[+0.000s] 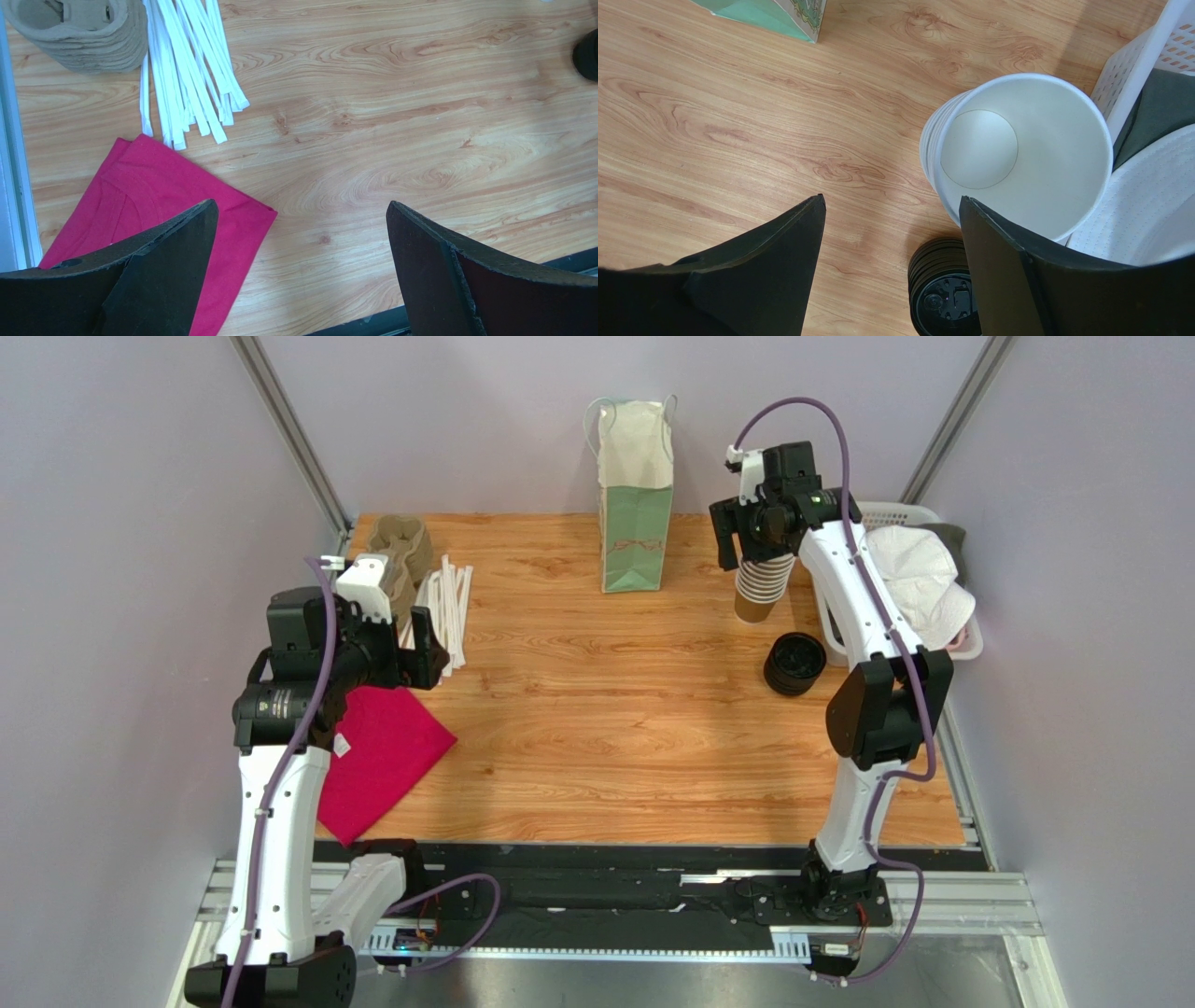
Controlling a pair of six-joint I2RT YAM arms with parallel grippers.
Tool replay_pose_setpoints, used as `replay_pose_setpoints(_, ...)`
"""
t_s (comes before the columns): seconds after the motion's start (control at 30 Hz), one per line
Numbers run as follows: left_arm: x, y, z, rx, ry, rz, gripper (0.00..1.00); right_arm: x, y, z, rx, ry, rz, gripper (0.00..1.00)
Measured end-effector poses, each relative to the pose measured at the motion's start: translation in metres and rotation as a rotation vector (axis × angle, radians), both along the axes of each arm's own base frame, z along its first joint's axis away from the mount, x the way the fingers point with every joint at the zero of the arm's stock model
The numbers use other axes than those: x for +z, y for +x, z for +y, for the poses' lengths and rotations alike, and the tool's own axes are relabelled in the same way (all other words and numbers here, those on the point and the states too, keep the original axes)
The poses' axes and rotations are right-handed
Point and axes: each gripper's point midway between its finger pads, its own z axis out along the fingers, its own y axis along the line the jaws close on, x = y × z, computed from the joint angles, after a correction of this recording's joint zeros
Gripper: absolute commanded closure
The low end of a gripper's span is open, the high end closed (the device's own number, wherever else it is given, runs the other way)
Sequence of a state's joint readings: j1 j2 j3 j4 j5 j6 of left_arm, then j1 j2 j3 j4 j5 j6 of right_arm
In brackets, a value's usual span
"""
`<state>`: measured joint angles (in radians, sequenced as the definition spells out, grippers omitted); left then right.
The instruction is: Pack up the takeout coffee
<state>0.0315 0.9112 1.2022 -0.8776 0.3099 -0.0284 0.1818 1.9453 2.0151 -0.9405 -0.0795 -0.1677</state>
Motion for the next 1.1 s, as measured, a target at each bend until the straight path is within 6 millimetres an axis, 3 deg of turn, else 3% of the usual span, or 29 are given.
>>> replay_pose_setpoints(0.3, -0.004, 0.000, -0.001, -0.004, -0.003, 0.009, 0.01, 0.006, 0.008, -0.004, -0.008, -0.024, -0.028, 0.30)
replay_pose_setpoints(0.47, -0.004, -0.001, -0.001, -0.007, -0.003, 0.010, 0.01, 0.010, 0.014, -0.007, -0.014, -0.038, -0.046, 0.37)
replay_pose_setpoints(0.6, -0.005, -0.001, -0.001, -0.009, -0.003, 0.011, 0.01, 0.003, 0.019, -0.011, -0.021, -0.053, -0.040, 0.46)
replay_pose_setpoints(0.77, -0.008, -0.001, -0.003, -0.018, -0.010, 0.016, 0.01, -0.009, 0.023, -0.016, -0.030, -0.067, -0.017, 0.48)
replay_pose_setpoints(0.87, -0.010, -0.001, -0.004, -0.019, -0.011, 0.020, 0.01, -0.014, 0.025, -0.020, -0.038, -0.071, -0.010, 0.55)
replay_pose_setpoints(1.1, -0.010, -0.002, -0.004, -0.019, -0.012, 0.020, 0.01, -0.016, 0.027, -0.022, -0.037, -0.077, -0.010, 0.89)
